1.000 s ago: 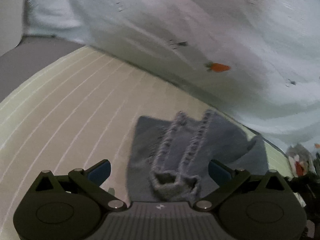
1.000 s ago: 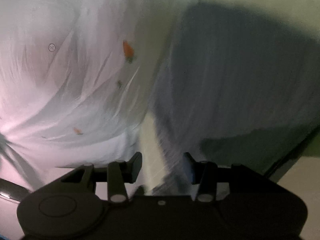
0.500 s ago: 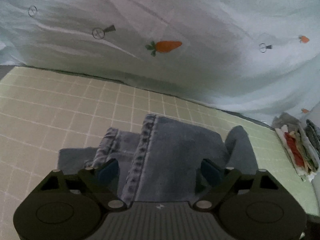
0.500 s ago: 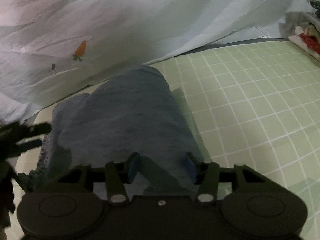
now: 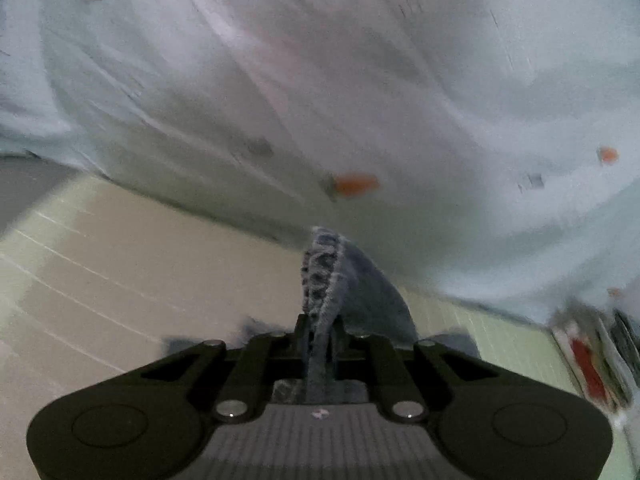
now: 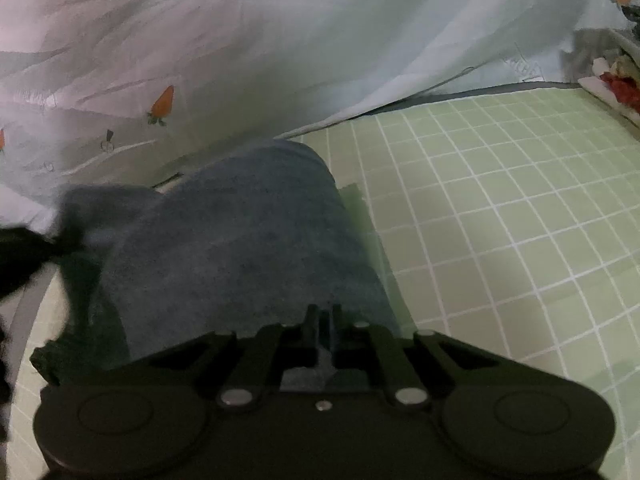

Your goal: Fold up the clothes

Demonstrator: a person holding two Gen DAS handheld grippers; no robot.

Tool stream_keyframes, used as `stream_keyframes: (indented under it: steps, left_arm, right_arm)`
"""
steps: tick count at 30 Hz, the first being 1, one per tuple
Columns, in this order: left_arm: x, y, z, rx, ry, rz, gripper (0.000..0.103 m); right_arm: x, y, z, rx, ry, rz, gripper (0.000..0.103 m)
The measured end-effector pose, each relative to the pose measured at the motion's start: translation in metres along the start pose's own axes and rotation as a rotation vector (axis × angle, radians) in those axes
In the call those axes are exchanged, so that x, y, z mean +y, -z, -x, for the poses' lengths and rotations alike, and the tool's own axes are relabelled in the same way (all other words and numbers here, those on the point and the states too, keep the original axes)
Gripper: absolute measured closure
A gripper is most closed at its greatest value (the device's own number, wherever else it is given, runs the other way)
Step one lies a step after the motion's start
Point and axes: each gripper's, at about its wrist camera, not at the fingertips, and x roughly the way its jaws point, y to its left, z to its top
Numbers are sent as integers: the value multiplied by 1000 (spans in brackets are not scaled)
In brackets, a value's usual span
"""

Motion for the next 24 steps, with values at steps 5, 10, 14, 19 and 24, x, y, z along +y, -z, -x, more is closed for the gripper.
stream_keyframes:
  steps: [5,10,14,19,24]
  left_arm:
    - [30,3,-14,94,-160,77,83]
    - [63,24,-24,231,-192,160,53]
    - [70,31,-11,272,-118,154,40]
    - [60,53,-7,342,-66,125,29]
    - [46,71,-4,357,-101,55,62]
  right_arm:
    - [2,2,-4,15,15,4,93]
    - [6,0,-7,32,85,40,59]
    - [3,-2,-7,28,82,29,35]
    - [7,-4,-15,41,92,20,30]
    - [8,-4,-16,46,96,15,29]
